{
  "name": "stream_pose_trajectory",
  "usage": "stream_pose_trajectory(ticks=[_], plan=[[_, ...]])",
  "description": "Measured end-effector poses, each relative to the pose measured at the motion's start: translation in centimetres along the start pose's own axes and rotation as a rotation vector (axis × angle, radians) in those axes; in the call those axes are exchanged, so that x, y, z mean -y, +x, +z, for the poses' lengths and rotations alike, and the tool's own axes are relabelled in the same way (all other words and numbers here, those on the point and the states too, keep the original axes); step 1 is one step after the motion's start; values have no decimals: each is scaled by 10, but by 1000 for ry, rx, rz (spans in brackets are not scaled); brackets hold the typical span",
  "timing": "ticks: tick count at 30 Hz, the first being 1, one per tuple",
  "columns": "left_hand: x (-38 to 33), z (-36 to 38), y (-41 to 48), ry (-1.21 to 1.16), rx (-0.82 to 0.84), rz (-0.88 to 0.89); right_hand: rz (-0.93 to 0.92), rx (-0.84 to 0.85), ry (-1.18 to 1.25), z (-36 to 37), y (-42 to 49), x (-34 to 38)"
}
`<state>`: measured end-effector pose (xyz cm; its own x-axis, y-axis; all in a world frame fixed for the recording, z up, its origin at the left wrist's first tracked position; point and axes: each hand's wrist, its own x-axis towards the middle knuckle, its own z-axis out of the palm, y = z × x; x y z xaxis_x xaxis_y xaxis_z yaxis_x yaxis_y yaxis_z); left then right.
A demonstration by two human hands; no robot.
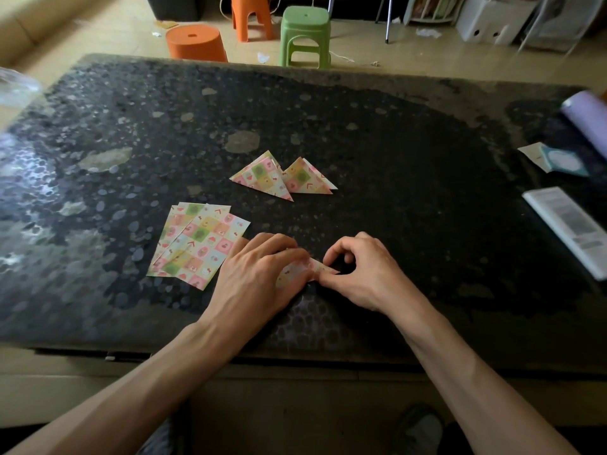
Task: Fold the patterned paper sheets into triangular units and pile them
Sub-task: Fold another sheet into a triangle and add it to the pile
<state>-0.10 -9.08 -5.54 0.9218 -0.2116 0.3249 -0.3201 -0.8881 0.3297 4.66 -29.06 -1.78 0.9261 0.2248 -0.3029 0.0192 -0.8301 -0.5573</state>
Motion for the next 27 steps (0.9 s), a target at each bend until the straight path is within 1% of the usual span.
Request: stream_pose_trajectory(ticks=[3, 8, 13, 19, 27], plan=[[0, 0, 0, 4, -6, 1, -3, 25, 5, -1, 1, 0], [0, 0, 0, -41, 10, -3, 13, 13, -15, 0, 0, 2], [14, -4, 6, -129, 111, 9, 16, 10, -25, 0, 0, 2], [16, -5, 2, -92, 139, 33, 25, 46, -45, -1, 1, 3], [18, -8, 5, -111, 168, 37, 55, 27, -92, 1, -1, 10]])
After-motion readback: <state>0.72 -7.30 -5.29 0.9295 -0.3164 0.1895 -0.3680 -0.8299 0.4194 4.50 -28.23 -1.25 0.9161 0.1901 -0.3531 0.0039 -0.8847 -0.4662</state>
